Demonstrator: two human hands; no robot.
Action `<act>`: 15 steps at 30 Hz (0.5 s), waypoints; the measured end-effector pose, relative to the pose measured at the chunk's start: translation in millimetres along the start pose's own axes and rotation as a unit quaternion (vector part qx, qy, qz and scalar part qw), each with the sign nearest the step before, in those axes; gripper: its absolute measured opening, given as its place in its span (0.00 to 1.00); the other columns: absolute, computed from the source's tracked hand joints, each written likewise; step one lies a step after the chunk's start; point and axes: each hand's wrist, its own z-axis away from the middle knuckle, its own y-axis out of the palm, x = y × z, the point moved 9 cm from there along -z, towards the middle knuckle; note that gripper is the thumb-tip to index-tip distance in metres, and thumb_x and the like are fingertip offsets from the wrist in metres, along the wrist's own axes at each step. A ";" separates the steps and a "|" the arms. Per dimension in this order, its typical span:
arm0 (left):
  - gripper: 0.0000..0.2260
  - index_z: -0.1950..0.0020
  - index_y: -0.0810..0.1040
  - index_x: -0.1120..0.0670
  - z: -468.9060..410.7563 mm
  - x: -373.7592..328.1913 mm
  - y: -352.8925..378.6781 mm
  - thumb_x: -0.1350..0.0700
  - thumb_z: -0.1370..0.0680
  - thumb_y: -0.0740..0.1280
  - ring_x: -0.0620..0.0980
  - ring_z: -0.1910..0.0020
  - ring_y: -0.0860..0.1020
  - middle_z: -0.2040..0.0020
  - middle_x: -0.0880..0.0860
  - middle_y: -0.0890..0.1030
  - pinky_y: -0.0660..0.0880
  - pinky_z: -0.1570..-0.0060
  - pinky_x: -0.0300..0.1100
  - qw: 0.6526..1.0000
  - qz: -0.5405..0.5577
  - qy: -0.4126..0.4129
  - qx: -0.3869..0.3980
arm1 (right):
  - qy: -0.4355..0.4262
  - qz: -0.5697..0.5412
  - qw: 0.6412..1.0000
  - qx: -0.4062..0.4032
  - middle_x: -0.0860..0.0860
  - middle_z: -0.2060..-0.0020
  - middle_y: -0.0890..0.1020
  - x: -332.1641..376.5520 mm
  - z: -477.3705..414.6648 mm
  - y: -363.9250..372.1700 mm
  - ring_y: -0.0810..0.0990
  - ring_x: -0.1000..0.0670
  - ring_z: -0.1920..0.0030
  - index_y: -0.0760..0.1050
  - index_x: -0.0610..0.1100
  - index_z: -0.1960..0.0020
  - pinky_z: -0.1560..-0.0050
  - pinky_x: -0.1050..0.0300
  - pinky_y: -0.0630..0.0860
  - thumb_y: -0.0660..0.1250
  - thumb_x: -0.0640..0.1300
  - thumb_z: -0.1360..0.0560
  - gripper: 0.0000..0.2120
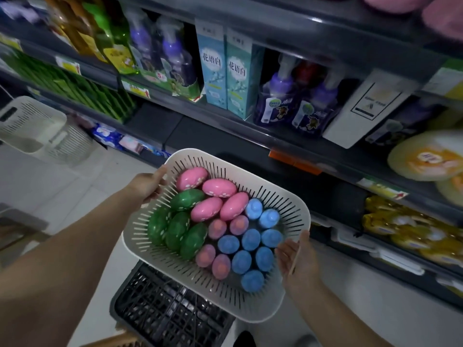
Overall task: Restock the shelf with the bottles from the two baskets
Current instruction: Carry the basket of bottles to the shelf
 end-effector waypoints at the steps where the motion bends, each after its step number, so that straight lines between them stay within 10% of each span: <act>1: 0.24 0.61 0.77 0.58 -3.2 1.9 2.3 0.39 0.22 0.59 0.52 0.74 0.66 0.68 0.56 0.73 0.59 0.74 0.38 1.000 -0.001 0.000 0.002 | -0.003 -0.004 1.000 -0.002 0.47 0.68 0.75 -1.2 -3.3 -0.7 0.73 0.49 0.67 0.71 0.41 0.61 0.62 0.58 0.71 0.58 0.60 0.22 0.22; 10: 0.24 0.59 0.78 0.59 -17.7 3.6 4.0 0.39 0.22 0.59 0.53 0.72 0.71 0.67 0.56 0.76 0.66 0.73 0.39 0.999 -0.017 0.017 -0.025 | 0.000 0.006 1.000 -0.010 0.52 0.79 0.78 -9.8 -20.8 -11.0 0.77 0.57 0.79 0.73 0.42 0.62 0.77 0.68 0.74 0.59 0.62 0.24 0.23; 15: 0.22 0.47 0.78 0.62 -7.4 -2.1 -0.8 0.43 0.21 0.59 0.60 0.55 0.78 0.53 0.62 0.81 0.73 0.53 0.47 0.980 -0.181 0.064 -0.057 | -0.004 0.031 1.000 0.000 0.48 0.67 0.80 -10.0 -23.5 -12.2 0.78 0.52 0.67 0.74 0.41 0.59 0.70 0.63 0.77 0.59 0.62 0.24 0.23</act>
